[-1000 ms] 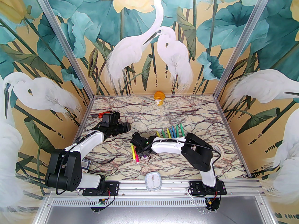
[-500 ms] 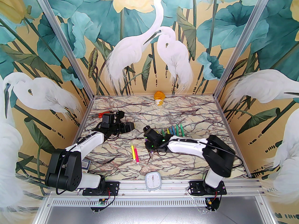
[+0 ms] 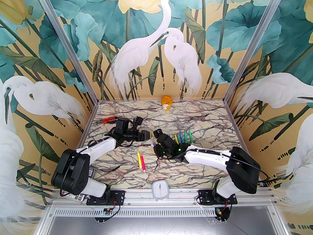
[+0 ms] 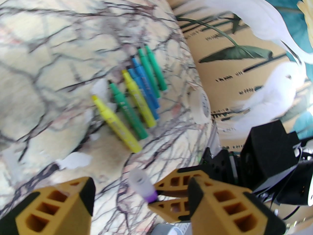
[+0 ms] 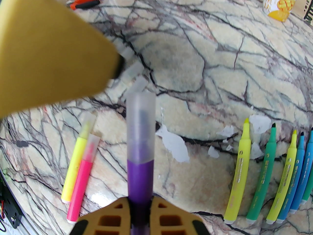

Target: Open the pen caps

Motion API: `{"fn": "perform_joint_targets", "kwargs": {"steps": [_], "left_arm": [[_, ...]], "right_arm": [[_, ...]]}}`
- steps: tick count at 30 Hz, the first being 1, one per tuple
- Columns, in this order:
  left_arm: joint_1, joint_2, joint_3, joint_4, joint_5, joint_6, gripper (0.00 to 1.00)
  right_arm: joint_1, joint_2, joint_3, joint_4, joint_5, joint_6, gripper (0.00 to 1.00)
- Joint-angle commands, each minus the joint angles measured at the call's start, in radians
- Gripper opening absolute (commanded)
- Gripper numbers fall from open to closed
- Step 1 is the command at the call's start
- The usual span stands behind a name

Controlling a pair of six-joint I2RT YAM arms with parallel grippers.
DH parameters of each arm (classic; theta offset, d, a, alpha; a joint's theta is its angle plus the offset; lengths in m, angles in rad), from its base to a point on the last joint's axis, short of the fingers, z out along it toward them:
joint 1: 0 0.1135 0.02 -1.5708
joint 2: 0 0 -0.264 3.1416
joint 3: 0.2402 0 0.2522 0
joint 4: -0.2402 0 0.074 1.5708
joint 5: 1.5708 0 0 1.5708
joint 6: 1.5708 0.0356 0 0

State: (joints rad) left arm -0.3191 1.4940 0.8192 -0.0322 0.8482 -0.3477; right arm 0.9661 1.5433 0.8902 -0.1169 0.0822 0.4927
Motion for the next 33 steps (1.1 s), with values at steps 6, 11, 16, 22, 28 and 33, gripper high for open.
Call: {"fn": "perform_joint_targets", "kwargs": {"steps": [6, 11, 16, 22, 28, 33], "left_arm": [[-0.03, 0.044, 0.041, 0.016, 0.094, 0.01, 0.58], [-0.045, 0.06, 0.058, -0.01, 0.115, 0.03, 0.52], [-0.053, 0.059, 0.064, -0.035, 0.097, 0.045, 0.45], [-0.042, 0.065, 0.108, -0.163, -0.124, 0.052, 0.49], [-0.034, 0.09, 0.133, -0.243, -0.228, 0.053, 0.44], [-0.034, 0.113, 0.129, -0.306, -0.271, 0.069, 0.37]], "right_arm": [[-0.007, -0.043, -0.022, 0.044, 0.024, -0.025, 0.11], [-0.006, -0.05, -0.023, 0.041, 0.03, -0.029, 0.11], [-0.006, -0.051, -0.023, 0.039, 0.037, -0.028, 0.12], [-0.006, -0.039, -0.023, 0.026, 0.028, -0.015, 0.15], [-0.007, 0.011, -0.002, -0.004, 0.022, 0.033, 0.32], [-0.012, 0.068, 0.013, 0.008, 0.022, 0.107, 0.43]]}}
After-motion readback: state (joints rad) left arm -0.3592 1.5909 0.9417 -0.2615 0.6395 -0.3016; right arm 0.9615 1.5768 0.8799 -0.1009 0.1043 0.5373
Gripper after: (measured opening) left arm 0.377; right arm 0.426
